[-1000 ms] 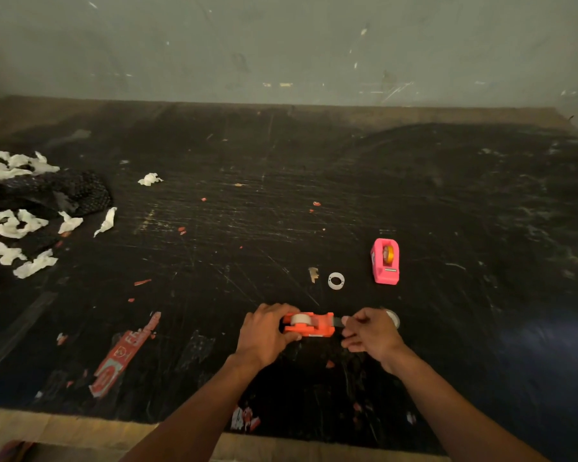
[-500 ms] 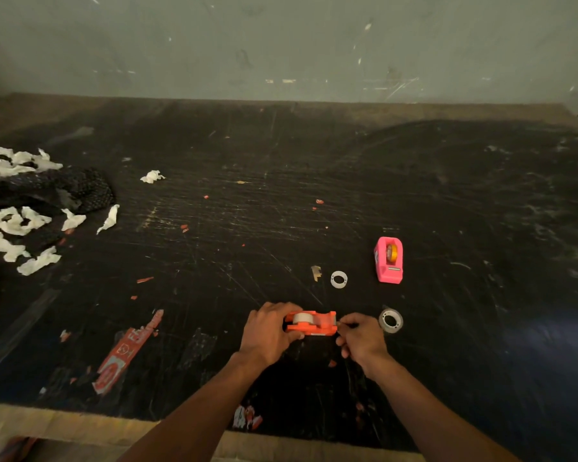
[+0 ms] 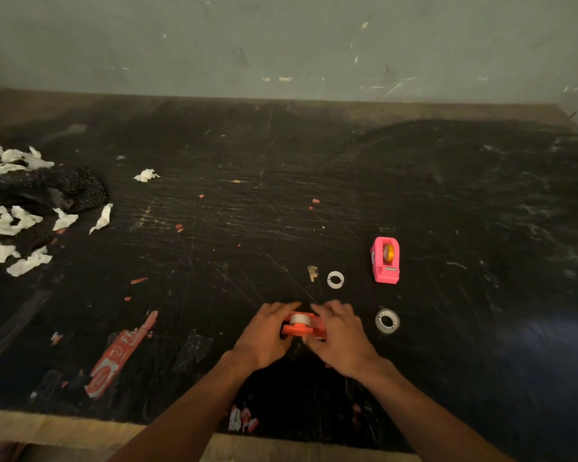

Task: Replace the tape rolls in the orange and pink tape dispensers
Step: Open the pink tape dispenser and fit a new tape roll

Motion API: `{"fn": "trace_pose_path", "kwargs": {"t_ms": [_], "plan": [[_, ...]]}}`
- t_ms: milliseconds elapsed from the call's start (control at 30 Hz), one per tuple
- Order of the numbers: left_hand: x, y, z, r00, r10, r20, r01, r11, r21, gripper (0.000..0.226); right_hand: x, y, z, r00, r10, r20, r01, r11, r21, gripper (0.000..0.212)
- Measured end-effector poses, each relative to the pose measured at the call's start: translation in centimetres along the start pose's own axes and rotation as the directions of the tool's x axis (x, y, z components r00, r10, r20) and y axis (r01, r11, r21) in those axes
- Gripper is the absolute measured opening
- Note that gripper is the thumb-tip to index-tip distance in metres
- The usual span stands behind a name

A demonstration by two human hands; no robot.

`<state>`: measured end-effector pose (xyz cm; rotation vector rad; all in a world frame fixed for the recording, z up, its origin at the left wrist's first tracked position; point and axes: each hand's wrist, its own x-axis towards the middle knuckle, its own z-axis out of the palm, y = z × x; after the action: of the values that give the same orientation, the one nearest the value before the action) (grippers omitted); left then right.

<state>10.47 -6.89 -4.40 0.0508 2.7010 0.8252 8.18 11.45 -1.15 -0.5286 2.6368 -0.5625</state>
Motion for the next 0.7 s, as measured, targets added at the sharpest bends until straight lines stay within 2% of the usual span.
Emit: {"fn": "trace_pose_path", "kwargs": {"t_ms": [33, 100, 200, 267, 400, 533, 700], "plan": [[-0.1, -0.2, 0.0, 1.0, -0.019, 0.017, 0.019, 0.999, -0.039, 0.08, 0.3, -0.2, 0.2, 0.999, -0.021, 0.04, 0.025, 0.995, -0.093, 0.064], [-0.4, -0.6, 0.1, 0.999, -0.042, 0.0, 0.042, 0.997, -0.07, 0.083, 1.0, -0.3, 0.4, 0.998, -0.013, 0.055, 0.021, 0.988, -0.153, 0.054], [-0.9, -1.3, 1.0, 0.991, -0.06, -0.122, 0.068, 0.996, 0.062, 0.078, 2.3, 0.1, -0.5, 0.997, 0.083, 0.004, -0.083, 0.996, 0.039, 0.043], [-0.8, -2.3, 1.8, 0.981, -0.095, -0.167, 0.118, 0.984, 0.134, 0.074, 3.8, 1.0, -2.0, 0.978, 0.199, -0.06, -0.184, 0.964, 0.193, 0.041], [-0.7, -3.2, 3.2, 0.983, -0.078, -0.167, 0.122, 0.954, 0.273, 0.072, 7.8, 3.3, -5.5, 0.908, 0.375, -0.186, -0.284, 0.879, 0.383, 0.043], [-0.7, -3.1, 3.5, 0.978, -0.081, -0.19, 0.135, 0.948, 0.289, 0.071, 11.4, 4.7, -7.8, 0.853, 0.461, -0.246, -0.383, 0.872, 0.305, 0.055], [-0.8, -3.1, 3.5, 0.977, -0.084, -0.194, 0.139, 0.946, 0.293, 0.073, 13.4, 4.6, -7.4, 0.838, 0.524, -0.151, -0.493, 0.847, 0.2, 0.064]]}}
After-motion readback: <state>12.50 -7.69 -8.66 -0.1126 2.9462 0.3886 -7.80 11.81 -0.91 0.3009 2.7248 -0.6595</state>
